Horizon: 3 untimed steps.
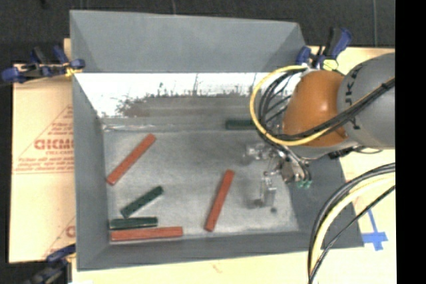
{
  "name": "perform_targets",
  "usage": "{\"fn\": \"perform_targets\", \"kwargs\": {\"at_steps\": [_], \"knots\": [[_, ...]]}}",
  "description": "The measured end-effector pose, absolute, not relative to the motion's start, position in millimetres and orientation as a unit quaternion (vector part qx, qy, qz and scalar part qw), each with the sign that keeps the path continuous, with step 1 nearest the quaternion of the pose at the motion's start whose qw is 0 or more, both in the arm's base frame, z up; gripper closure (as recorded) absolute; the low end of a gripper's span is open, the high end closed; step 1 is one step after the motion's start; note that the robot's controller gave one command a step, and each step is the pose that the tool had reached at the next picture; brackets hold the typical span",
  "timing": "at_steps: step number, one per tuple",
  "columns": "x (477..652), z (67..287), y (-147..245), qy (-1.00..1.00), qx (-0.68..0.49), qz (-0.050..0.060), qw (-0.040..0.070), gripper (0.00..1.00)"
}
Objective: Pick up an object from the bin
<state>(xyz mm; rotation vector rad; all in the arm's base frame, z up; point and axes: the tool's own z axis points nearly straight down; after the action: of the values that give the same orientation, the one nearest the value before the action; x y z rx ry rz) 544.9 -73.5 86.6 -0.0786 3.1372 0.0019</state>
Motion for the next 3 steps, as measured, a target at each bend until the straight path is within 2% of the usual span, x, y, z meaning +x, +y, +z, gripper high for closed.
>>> {"fn": "perform_targets", "kwargs": {"at_steps": [1, 2, 3], "knots": [[539.4, 79.9, -20.2, 0.973, -0.233, -0.001, 0.001, 1.0], [539.1, 79.6, -20.3, 0.972, -0.234, -0.001, 0.001, 0.0], [539.1, 79.6, -20.3, 0.972, -0.234, -0.001, 0.001, 0.0]]}}
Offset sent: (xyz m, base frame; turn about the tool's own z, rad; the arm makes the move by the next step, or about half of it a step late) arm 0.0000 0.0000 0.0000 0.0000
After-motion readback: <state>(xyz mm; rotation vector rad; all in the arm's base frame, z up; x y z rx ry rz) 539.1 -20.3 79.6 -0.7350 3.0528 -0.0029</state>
